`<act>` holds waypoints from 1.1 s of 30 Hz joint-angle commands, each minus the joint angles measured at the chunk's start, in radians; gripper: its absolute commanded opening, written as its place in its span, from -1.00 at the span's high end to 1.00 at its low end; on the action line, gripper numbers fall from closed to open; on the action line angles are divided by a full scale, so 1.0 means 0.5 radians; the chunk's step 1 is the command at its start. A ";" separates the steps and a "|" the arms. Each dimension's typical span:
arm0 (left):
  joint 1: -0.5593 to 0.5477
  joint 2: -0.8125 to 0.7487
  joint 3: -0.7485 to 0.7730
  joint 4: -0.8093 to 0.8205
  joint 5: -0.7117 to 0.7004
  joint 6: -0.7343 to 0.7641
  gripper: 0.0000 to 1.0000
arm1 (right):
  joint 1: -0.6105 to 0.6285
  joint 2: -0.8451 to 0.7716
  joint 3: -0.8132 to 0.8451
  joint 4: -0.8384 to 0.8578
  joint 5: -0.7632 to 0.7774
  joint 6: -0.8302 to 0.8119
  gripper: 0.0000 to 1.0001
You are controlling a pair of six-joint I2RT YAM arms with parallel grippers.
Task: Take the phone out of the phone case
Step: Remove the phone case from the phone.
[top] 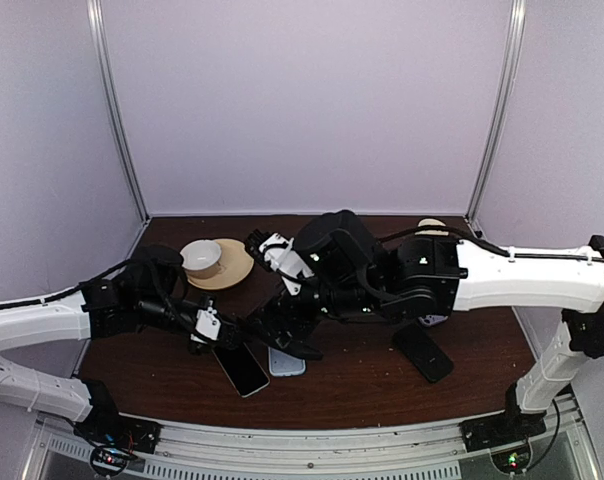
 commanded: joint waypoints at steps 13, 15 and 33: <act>-0.042 -0.022 0.080 0.092 0.090 0.061 1.00 | -0.070 0.396 0.296 -0.270 -0.052 -0.076 -0.31; -0.044 -0.023 0.077 0.091 0.083 0.062 1.00 | -0.079 0.416 0.307 -0.293 -0.018 -0.089 -0.23; -0.048 -0.036 0.063 0.125 -0.058 0.082 1.00 | -0.093 0.373 0.209 -0.392 -0.002 -0.102 0.53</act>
